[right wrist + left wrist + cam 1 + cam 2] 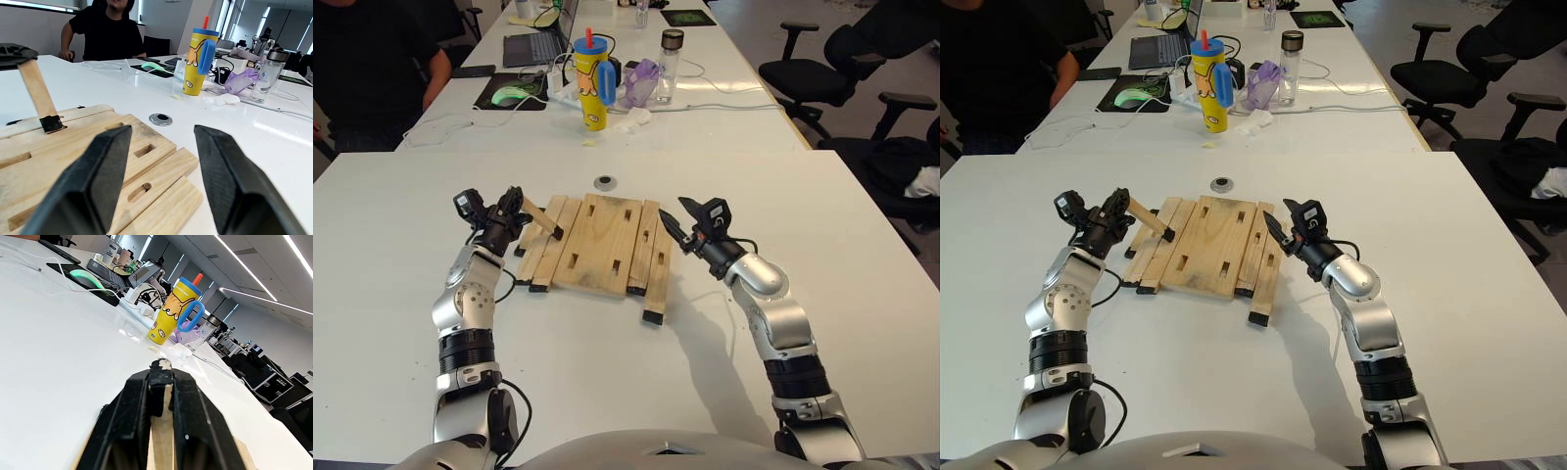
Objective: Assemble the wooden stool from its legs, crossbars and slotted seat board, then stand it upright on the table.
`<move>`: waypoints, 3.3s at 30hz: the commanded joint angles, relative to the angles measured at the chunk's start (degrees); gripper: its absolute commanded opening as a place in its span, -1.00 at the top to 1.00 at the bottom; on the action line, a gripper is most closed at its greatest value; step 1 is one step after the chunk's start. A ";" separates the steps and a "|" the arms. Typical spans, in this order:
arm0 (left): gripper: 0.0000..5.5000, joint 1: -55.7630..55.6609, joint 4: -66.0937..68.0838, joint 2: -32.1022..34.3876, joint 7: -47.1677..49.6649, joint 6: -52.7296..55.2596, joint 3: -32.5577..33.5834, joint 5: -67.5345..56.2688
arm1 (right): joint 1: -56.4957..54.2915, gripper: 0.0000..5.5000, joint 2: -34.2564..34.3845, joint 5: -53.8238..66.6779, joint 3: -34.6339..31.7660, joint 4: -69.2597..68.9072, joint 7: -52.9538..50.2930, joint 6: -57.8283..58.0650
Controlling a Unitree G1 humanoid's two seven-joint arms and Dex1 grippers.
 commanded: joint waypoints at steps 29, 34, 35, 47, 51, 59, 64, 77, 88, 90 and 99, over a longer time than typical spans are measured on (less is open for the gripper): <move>0.84 12.18 -6.05 -0.63 10.06 -3.84 -18.11 25.32 | 0.59 0.14 1.16 -1.42 3.14 -4.80 -1.28 5.04; 0.84 9.14 -4.16 -1.33 9.25 -4.99 -18.46 24.92 | 0.26 0.14 1.48 -1.77 3.39 -3.96 -1.56 4.70; 0.84 8.79 -4.42 -1.53 9.60 -5.74 -18.41 25.10 | 0.25 0.14 1.53 -1.80 3.37 -3.80 -1.66 4.60; 0.36 6.94 -20.42 0.19 8.92 -14.76 -18.84 29.10 | 2.03 0.14 2.75 -1.20 3.46 -3.29 -2.54 4.00; 0.36 -0.20 -24.61 0.54 10.16 -13.48 -16.66 28.09 | 2.00 0.14 3.19 -1.47 3.39 -2.84 -2.72 3.83; 0.36 -18.81 -6.65 1.90 8.62 -9.73 -12.08 23.39 | 1.14 0.14 3.81 -2.05 4.21 -1.44 -2.74 3.03; 0.36 -13.61 14.94 1.78 4.49 -7.81 -15.13 26.09 | 0.35 0.14 3.86 -2.29 4.75 -0.17 -2.58 2.15; 0.36 -12.88 2.39 0.66 8.98 -18.67 -12.66 25.48 | 0.62 0.14 4.56 -2.82 4.31 0.72 -3.37 1.50; 0.02 0.98 17.90 16.08 -6.31 -9.76 -9.36 26.01 | 2.30 0.14 5.18 -2.21 -0.57 -0.58 -7.20 1.29; -0.07 0.16 22.00 16.62 -9.17 -10.66 -10.09 26.11 | 2.27 0.14 5.44 -2.26 -0.90 -0.43 -7.54 1.11; -0.52 -6.45 31.42 18.18 -18.22 -10.44 -9.87 24.02 | 1.70 0.14 5.84 -2.26 -0.09 -0.39 -7.04 1.41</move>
